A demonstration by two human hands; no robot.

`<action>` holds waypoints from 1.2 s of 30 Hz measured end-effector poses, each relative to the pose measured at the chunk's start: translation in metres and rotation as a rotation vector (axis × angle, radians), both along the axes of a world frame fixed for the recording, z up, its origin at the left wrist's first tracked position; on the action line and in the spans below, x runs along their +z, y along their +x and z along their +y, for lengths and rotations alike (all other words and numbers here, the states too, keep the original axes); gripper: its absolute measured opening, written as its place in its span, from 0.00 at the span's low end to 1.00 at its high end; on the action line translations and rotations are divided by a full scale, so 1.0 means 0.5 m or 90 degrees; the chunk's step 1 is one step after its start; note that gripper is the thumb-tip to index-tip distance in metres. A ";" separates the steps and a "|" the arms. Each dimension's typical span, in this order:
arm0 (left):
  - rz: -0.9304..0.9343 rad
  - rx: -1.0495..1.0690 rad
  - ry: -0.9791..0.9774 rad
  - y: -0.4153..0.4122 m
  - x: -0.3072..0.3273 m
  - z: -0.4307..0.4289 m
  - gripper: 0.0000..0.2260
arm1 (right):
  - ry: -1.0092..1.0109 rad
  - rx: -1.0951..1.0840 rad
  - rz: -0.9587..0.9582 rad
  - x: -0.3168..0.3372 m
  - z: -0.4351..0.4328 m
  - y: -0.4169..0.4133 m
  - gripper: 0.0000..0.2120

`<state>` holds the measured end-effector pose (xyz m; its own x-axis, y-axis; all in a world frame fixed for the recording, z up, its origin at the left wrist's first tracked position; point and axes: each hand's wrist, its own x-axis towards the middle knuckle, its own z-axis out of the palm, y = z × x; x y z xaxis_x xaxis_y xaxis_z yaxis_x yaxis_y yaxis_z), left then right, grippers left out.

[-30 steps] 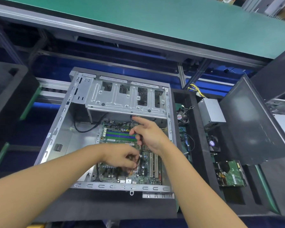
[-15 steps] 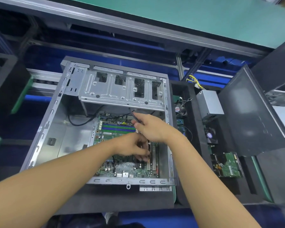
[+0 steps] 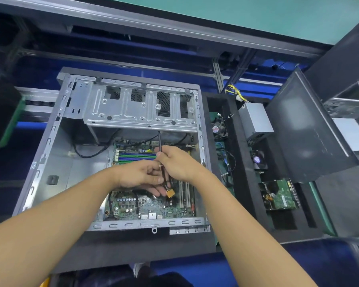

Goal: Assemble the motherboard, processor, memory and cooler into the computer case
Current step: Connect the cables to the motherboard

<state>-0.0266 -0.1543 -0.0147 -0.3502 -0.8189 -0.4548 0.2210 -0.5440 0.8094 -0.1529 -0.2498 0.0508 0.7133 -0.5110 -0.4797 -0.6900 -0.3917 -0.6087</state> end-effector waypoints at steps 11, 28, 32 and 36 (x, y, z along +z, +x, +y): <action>-0.297 -0.087 -0.140 -0.075 0.015 -0.021 0.11 | -0.326 0.018 -0.078 0.039 -0.019 -0.042 0.16; -0.512 -0.243 -0.211 -0.128 0.000 -0.087 0.05 | -0.111 -0.425 -0.259 -0.013 -0.057 -0.086 0.15; -0.536 -0.248 -0.242 -0.141 0.005 -0.102 0.05 | -0.114 -0.424 -0.263 -0.013 -0.058 -0.085 0.10; -0.623 -0.258 -0.312 -0.148 -0.001 -0.107 0.17 | -0.116 -0.420 -0.258 -0.018 -0.062 -0.086 0.11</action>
